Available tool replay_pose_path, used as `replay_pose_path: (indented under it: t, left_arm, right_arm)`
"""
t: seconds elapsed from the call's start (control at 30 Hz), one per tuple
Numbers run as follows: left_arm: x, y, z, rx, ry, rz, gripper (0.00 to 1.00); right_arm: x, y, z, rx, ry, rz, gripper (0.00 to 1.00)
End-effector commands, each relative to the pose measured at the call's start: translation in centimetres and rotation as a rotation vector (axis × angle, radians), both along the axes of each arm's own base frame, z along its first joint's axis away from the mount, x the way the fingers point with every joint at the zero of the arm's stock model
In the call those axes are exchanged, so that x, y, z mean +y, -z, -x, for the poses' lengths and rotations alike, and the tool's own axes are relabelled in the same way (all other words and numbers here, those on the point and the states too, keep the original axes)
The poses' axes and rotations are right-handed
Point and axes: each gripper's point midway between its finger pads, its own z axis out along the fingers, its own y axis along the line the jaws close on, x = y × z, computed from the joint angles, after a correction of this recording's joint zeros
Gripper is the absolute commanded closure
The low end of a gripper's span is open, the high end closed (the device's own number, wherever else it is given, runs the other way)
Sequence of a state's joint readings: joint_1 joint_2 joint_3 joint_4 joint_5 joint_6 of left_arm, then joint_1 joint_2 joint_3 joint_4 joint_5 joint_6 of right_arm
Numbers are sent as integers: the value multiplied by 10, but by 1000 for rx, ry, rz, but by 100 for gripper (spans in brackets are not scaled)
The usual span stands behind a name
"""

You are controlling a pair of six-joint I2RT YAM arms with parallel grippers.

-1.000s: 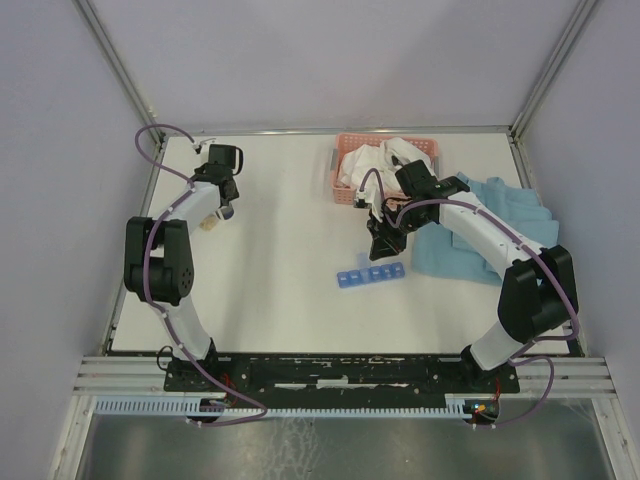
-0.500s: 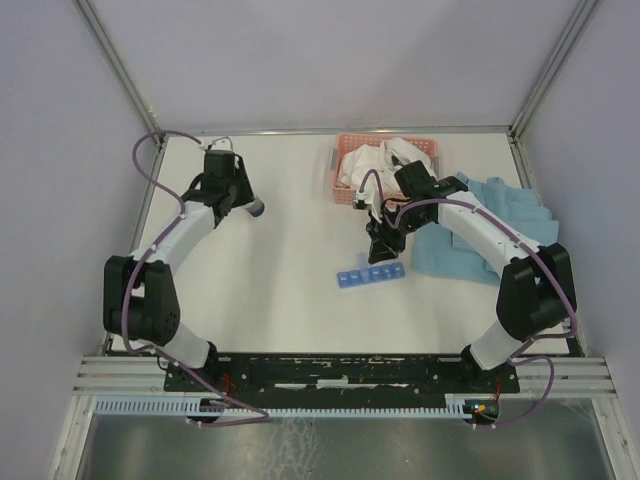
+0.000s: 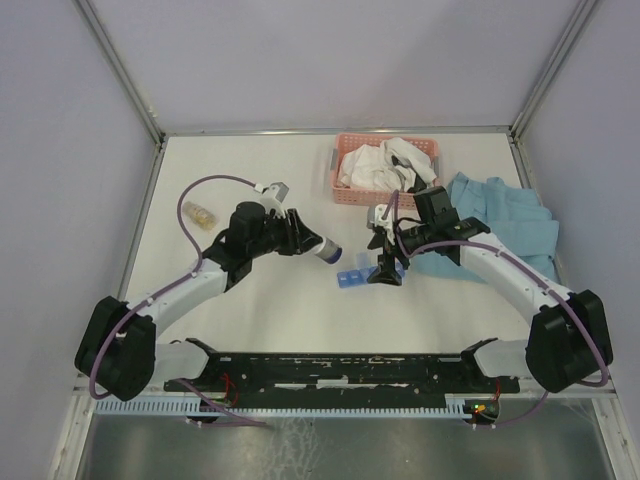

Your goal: Sort the pills into containers

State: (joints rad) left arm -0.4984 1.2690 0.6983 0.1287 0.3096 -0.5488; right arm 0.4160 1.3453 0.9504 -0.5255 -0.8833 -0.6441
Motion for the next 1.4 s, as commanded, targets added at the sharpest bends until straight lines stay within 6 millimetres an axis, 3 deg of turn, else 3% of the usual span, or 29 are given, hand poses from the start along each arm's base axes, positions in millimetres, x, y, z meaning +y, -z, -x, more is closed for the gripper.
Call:
replay_pose_path:
  t: [0.0, 0.2, 0.3, 0.43, 0.8, 1.37]
  left_arm:
    - [-36, -64, 19, -125, 114, 237, 97]
    - [-54, -70, 36, -140, 128, 284, 97]
    - [-55, -70, 38, -147, 96, 292, 97]
    - [-53, -72, 41, -155, 69, 309, 97]
    - [-58, -86, 48, -185, 38, 360, 97]
    - [-71, -91, 55, -169, 64, 399, 97]
  right_arm:
    - [16, -26, -7, -215, -97, -144, 0]
    - [30, -38, 2, -222, -123, -173, 0]
    - [37, -39, -8, -250, -57, -141, 0]
    - [37, -41, -18, -257, 2, -123, 0]
    - [48, -36, -7, -196, -26, -126, 3]
    - [50, -43, -12, -200, 24, -128, 8]
